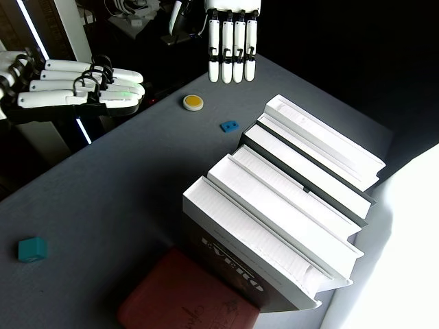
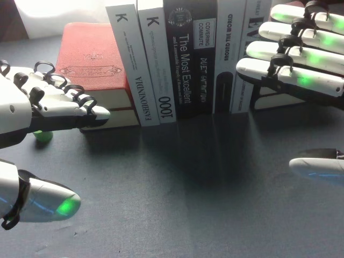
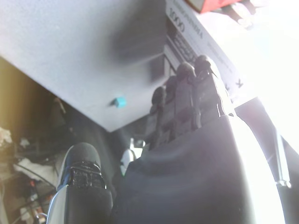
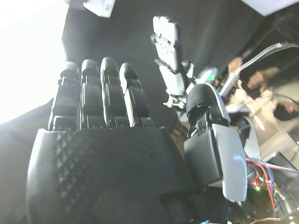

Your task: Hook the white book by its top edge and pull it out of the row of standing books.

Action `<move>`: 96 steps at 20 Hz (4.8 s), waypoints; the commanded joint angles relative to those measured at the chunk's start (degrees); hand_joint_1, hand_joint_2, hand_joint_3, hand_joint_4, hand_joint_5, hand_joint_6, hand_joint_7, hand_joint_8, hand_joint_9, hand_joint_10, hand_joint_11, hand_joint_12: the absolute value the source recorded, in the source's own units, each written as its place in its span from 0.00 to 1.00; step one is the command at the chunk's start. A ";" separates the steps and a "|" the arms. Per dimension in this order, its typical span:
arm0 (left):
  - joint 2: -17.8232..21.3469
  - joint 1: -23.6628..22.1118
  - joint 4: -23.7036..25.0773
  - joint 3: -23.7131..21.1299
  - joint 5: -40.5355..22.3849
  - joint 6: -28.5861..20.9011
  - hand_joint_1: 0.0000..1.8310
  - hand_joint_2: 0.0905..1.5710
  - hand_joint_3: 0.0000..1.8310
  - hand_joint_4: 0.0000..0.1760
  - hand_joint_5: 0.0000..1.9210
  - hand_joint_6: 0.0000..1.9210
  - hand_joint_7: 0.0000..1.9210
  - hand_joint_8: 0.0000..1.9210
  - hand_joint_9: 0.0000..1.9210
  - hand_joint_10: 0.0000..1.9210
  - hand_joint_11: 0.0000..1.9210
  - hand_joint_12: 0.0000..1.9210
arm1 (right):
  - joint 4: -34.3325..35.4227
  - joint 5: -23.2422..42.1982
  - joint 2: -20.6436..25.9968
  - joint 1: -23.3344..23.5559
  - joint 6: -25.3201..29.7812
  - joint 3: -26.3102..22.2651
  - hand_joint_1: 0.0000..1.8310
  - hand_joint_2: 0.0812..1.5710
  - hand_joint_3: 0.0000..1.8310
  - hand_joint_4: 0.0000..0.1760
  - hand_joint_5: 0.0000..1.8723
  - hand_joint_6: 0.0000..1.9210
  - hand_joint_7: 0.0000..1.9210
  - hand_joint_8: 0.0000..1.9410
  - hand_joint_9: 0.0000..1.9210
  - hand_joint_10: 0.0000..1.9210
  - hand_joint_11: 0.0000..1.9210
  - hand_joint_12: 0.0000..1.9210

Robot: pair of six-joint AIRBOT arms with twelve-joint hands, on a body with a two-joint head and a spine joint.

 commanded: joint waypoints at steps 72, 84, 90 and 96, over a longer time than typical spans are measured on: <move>-0.30 -0.72 0.48 0.74 5.11 0.21 0.00 0.72 0.01 0.00 0.00 0.00 0.00 0.00 0.00 0.00 0.00 0.00 | 32.13 -1.77 -20.37 15.40 -46.58 9.63 0.04 0.80 0.00 0.00 0.07 0.00 0.06 0.00 0.04 0.00 0.00 0.11; -0.28 -0.56 0.48 1.09 5.11 0.23 0.00 0.73 0.01 0.00 0.01 0.00 0.00 0.00 0.00 0.00 0.00 0.00 | 32.17 -1.38 -11.22 12.75 -51.39 -1.74 0.08 0.80 0.00 0.00 0.08 0.00 0.07 0.00 0.05 0.00 0.00 0.14; -0.28 -0.49 0.48 1.16 5.11 0.24 0.00 0.73 0.00 0.00 0.00 0.00 0.00 0.00 0.00 0.00 0.00 0.00 | 32.67 -1.19 -7.57 10.45 -53.70 -6.90 0.06 0.79 0.00 0.00 0.07 0.00 0.06 0.00 0.05 0.00 0.00 0.15; -0.27 -0.47 0.48 1.02 5.11 0.23 0.00 0.73 0.00 0.00 0.00 0.00 0.00 0.00 0.00 0.00 0.00 0.00 | 32.84 -0.59 -5.37 8.20 -55.87 -10.18 0.08 0.79 0.00 0.00 0.08 0.00 0.07 0.00 0.05 0.00 0.00 0.16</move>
